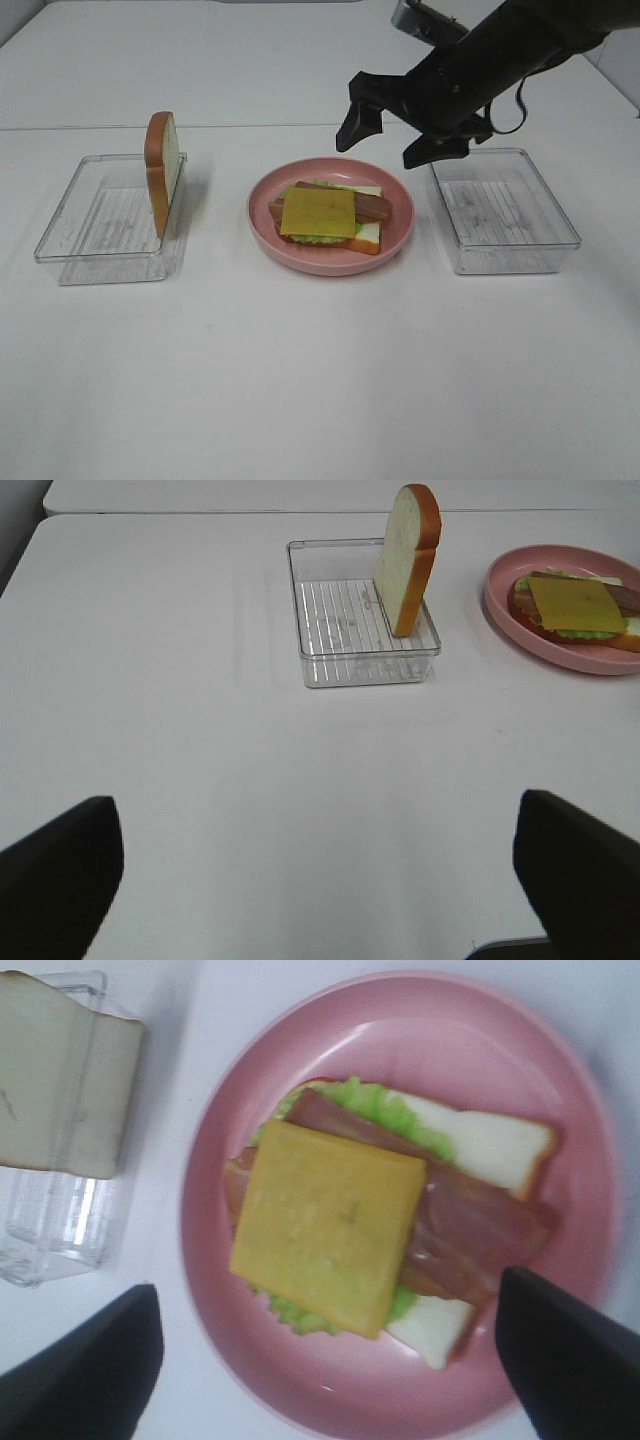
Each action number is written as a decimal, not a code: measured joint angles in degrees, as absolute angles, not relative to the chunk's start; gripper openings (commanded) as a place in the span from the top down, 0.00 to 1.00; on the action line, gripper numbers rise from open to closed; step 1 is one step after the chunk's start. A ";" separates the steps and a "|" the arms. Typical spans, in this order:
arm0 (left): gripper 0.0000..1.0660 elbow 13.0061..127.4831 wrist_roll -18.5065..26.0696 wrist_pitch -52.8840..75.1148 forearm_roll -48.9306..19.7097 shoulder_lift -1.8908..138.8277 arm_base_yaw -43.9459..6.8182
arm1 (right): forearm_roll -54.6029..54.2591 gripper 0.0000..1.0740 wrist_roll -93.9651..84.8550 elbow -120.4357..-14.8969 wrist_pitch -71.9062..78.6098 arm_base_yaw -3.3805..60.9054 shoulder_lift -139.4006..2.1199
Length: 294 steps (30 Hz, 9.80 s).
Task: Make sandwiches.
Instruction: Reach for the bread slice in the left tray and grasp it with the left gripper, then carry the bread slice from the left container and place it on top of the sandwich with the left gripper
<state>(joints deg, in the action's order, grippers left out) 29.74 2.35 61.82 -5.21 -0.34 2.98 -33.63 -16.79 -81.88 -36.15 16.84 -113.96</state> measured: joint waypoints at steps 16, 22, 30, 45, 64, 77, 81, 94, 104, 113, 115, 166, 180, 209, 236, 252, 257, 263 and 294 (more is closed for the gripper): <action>0.08 29.74 2.35 61.82 -5.21 -0.34 2.98 | -5.33 0.11 -1.09 -84.57 -48.13 5.96 -105.88; 0.08 29.74 2.35 61.82 -5.21 -0.34 2.98 | -4.13 0.11 -1.95 -84.57 -51.62 2.81 -105.88; 0.08 29.74 2.35 61.82 -5.21 -0.34 2.98 | -1.20 0.12 -2.01 -83.37 -59.30 2.75 -102.16; 0.08 29.74 2.35 61.82 -5.21 -0.34 2.98 | -1.15 0.12 -1.03 -53.11 -60.45 2.81 -61.48; 0.08 29.74 2.35 61.82 -5.21 -0.34 2.98 | -0.80 0.12 2.23 -33.46 -62.51 2.81 -10.49; 0.08 29.74 2.35 61.82 -5.21 -0.34 2.98 | 0.00 0.12 1.95 -26.18 -63.71 2.81 0.23; 0.08 29.74 2.35 61.82 -5.21 -0.34 2.98 | 0.00 0.12 1.43 -26.18 -63.71 2.81 0.23; 0.08 29.74 2.35 61.82 -5.21 -0.34 2.98 | 0.00 0.12 0.97 -26.18 -63.71 2.81 0.23; 0.08 29.74 2.35 61.82 -5.21 -0.34 2.98 | 0.00 0.12 0.97 -26.18 -63.71 0.29 0.23; 0.08 29.74 2.35 61.82 -5.50 -0.34 2.98 | 0.00 0.12 0.97 -26.18 -63.71 0.29 0.23; 0.08 29.74 2.35 61.82 -5.56 -0.34 2.98 | 0.00 0.12 0.97 -26.18 -63.71 0.29 0.23; 0.04 67.15 -2.64 69.90 -0.74 62.05 2.98 | 0.00 0.12 0.97 -26.18 -63.71 0.29 0.23; 0.04 92.19 -6.19 69.79 0.00 97.98 -7.68 | 0.00 0.12 0.97 -26.18 -63.71 0.29 0.23; 0.04 120.61 -12.09 69.73 0.00 133.50 -14.78 | 0.00 0.12 0.97 -26.18 -63.71 0.29 0.23; 1.00 120.78 -10.89 69.84 2.35 136.42 -14.78 | 0.00 0.12 0.97 -26.18 -63.71 0.29 0.23; 1.00 120.15 -14.78 70.42 -1.72 131.04 -14.78 | 0.00 0.12 0.97 -26.18 -63.71 0.29 0.23; 1.00 116.37 -14.50 70.19 -4.53 120.84 -14.78 | 0.00 0.12 0.97 -26.18 -63.71 0.29 0.23; 1.00 111.04 -10.14 70.19 -7.73 113.85 -15.07 | 0.00 0.12 0.97 -26.18 -63.71 0.29 0.23; 1.00 97.57 29.91 51.51 -64.86 128.63 -17.42 | 0.00 0.12 0.97 -26.18 -63.71 0.29 0.23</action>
